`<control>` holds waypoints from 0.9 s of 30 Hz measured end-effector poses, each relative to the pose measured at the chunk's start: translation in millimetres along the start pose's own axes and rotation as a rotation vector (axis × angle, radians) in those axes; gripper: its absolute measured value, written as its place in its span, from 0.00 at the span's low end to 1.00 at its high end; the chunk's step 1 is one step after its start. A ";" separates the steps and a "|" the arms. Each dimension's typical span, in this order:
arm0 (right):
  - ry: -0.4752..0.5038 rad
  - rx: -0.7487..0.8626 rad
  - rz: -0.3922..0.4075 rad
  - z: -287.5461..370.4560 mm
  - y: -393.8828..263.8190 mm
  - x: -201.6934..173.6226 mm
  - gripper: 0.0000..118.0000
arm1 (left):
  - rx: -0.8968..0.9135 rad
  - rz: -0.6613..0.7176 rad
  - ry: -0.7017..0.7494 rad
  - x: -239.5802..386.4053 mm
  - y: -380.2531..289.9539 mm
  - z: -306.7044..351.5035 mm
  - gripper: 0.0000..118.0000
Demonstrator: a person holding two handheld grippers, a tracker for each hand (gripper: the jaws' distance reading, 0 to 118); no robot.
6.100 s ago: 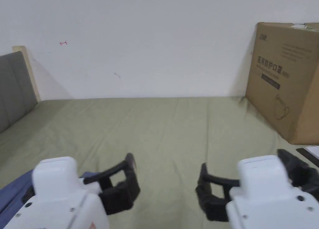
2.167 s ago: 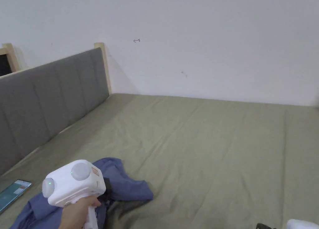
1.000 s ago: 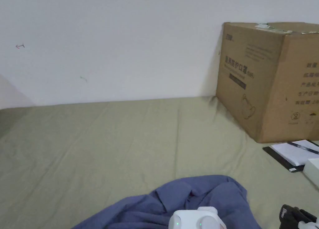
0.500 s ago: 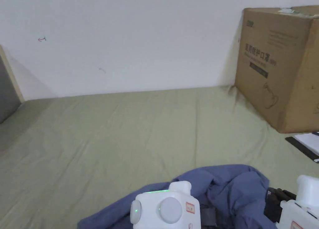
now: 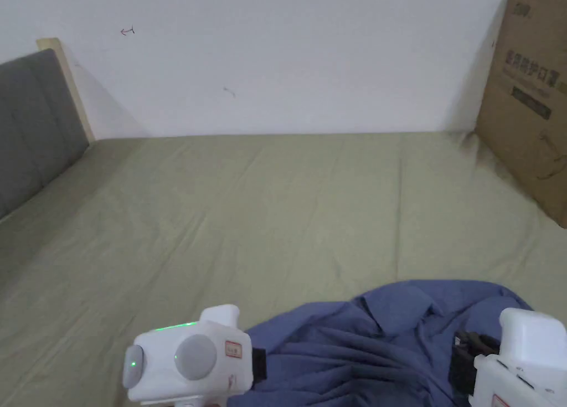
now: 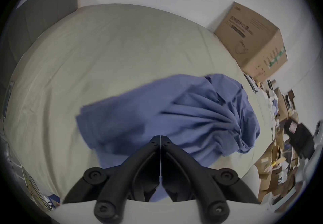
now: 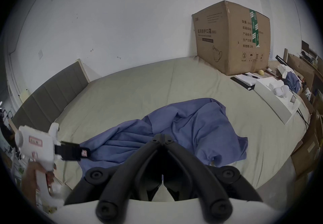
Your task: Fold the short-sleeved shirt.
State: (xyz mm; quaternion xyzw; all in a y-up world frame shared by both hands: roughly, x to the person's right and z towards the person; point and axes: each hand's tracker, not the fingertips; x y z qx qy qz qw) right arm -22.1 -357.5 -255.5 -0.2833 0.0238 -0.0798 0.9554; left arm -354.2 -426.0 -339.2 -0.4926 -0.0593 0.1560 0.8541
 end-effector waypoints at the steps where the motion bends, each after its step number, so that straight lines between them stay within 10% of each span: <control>1: 0.001 -0.005 0.010 -1.6 -0.2 -1.8 0.00 | 0.009 0.012 0.000 -10.5 6.8 1.6 0.40; 2: 0.003 -0.009 0.016 -3.5 -0.7 -2.8 0.00 | 0.028 0.025 0.009 -20.7 13.9 1.2 0.79; 3: 0.006 -0.015 0.020 -5.8 -1.2 -4.0 0.00 | 0.034 0.023 0.034 -29.1 23.4 -3.3 0.96; 12: 0.014 -0.075 0.046 -23.7 -7.6 -8.2 0.00 | -0.121 0.207 0.098 -71.8 63.8 -55.7 0.98; 18: 0.001 -0.104 0.047 -34.5 -11.2 -7.3 0.00 | -0.178 0.065 0.258 -41.5 56.7 -81.4 0.77; 21: 0.008 -0.117 0.046 -38.0 -12.1 -6.1 0.00 | -0.100 -0.046 0.297 -27.0 58.4 -65.9 0.13; 22: 0.008 -0.119 0.047 -39.0 -12.2 -5.9 0.00 | -0.082 -0.063 0.305 -24.4 58.1 -65.7 0.06; 27: -0.001 -0.109 0.048 -45.0 -4.9 3.9 0.00 | -0.111 -0.039 0.306 -21.1 58.9 -64.9 0.06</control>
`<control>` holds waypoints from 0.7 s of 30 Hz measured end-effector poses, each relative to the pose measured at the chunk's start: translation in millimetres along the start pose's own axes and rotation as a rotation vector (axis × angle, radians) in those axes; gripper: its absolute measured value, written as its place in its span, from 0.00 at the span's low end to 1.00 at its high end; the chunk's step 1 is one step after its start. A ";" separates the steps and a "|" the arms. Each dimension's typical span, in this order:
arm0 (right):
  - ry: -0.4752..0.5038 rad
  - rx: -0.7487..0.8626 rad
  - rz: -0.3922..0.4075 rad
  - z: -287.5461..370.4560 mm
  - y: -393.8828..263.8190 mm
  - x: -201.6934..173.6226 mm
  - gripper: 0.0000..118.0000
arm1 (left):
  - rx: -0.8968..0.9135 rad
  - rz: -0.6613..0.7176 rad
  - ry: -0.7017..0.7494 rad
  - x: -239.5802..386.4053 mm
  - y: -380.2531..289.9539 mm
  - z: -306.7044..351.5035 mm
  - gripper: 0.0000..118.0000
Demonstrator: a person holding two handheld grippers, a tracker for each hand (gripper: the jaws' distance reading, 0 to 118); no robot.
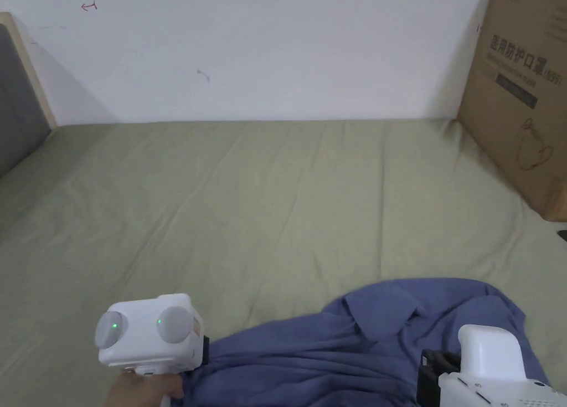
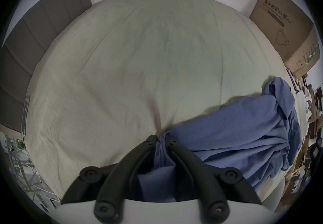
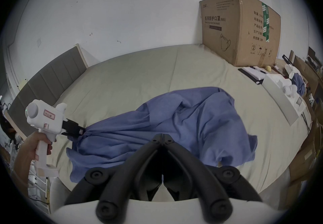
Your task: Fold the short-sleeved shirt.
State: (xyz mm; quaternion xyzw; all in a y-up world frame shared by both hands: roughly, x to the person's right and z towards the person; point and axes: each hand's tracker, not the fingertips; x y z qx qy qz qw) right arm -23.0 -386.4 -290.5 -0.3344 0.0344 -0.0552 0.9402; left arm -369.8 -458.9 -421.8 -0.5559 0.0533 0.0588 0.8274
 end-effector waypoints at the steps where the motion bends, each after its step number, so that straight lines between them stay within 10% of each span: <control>1: -0.009 0.012 0.010 -1.3 4.3 4.0 0.00 | 0.004 0.009 -0.008 -0.3 0.8 4.9 0.06; 5: -0.034 0.032 0.156 -15.4 35.4 31.0 0.01 | 0.095 0.053 -0.094 -12.3 7.7 36.2 0.06; 8: -0.123 0.034 0.279 -33.9 71.6 54.6 0.48 | 0.174 0.062 -0.136 -14.2 15.3 62.3 0.06; 10: -0.122 0.049 0.346 -54.3 96.7 74.5 0.58 | 0.196 0.031 -0.121 -10.7 21.5 74.1 0.06; 13: 0.018 -0.129 0.263 -97.3 138.8 114.4 1.00 | 0.229 0.008 -0.120 -3.2 24.3 86.9 0.06; 21: -0.008 -0.407 0.239 -214.4 170.2 165.0 0.91 | 0.239 -0.001 -0.104 3.7 31.0 80.8 0.06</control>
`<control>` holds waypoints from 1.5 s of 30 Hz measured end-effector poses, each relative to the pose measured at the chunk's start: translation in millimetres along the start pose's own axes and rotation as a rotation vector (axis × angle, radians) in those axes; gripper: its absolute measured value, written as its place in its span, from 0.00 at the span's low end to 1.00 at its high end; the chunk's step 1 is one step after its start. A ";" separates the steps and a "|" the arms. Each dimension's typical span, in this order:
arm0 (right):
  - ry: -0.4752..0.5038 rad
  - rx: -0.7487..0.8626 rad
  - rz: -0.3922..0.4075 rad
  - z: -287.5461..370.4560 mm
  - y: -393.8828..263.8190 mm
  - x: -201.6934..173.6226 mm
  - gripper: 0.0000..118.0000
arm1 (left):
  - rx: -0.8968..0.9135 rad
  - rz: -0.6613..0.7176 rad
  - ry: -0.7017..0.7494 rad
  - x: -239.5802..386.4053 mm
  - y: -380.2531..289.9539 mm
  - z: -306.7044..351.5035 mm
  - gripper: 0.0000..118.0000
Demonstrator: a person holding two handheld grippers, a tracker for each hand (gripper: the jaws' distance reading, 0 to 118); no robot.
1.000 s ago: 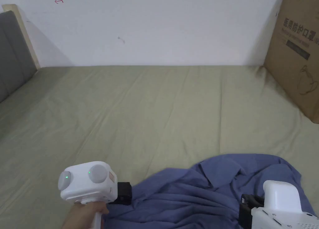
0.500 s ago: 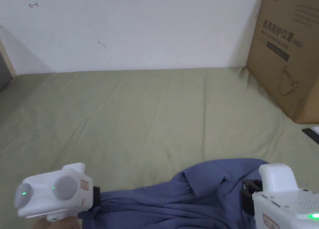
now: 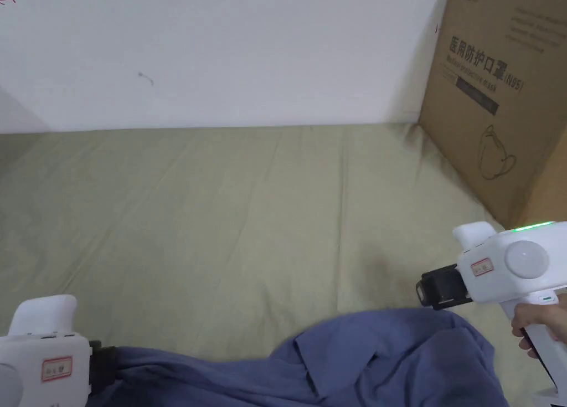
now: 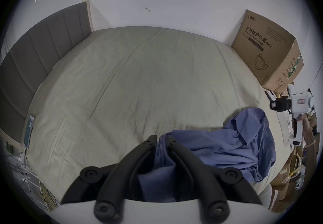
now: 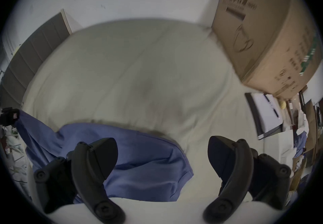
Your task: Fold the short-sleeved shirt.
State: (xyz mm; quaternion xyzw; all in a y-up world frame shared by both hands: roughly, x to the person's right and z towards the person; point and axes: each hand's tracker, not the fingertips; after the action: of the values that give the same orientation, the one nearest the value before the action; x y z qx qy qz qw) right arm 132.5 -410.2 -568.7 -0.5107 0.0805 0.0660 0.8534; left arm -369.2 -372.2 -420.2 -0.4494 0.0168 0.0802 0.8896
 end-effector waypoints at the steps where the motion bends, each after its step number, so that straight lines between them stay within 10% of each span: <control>1: 0.013 -0.036 0.017 -11.0 -0.3 -2.2 0.91 | -0.005 0.006 0.001 -1.3 0.1 -3.8 0.06; 5: -0.052 -0.197 0.204 -65.5 -10.6 -24.5 0.76 | -0.047 0.010 0.030 -6.3 1.0 -20.0 0.06; 7: 0.043 -0.214 0.140 -76.3 -12.4 -28.3 0.69 | -0.052 0.025 0.025 -8.7 -0.1 -21.9 0.06; 11: 0.039 -0.191 0.150 -58.0 1.8 -24.2 0.04 | -0.066 0.024 0.031 -9.6 -0.2 -25.2 0.06; 17: -0.012 -0.164 0.155 -48.9 2.9 -38.2 0.04 | -0.066 0.036 0.027 -11.3 -1.7 -18.1 0.06; 24: 0.102 0.048 -0.137 40.3 16.3 3.6 0.04 | 0.012 0.028 0.019 -18.1 9.3 24.5 0.06; 45: 0.269 0.594 -0.110 366.8 22.1 13.7 0.04 | 0.543 -0.046 0.156 -24.5 116.6 254.1 0.06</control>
State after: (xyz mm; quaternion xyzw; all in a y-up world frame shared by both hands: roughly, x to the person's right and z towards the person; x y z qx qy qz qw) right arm 167.3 -75.8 -419.8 -0.2470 0.1804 -0.0745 0.9492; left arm -422.6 -103.5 -359.3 -0.1998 0.0959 0.0176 0.9750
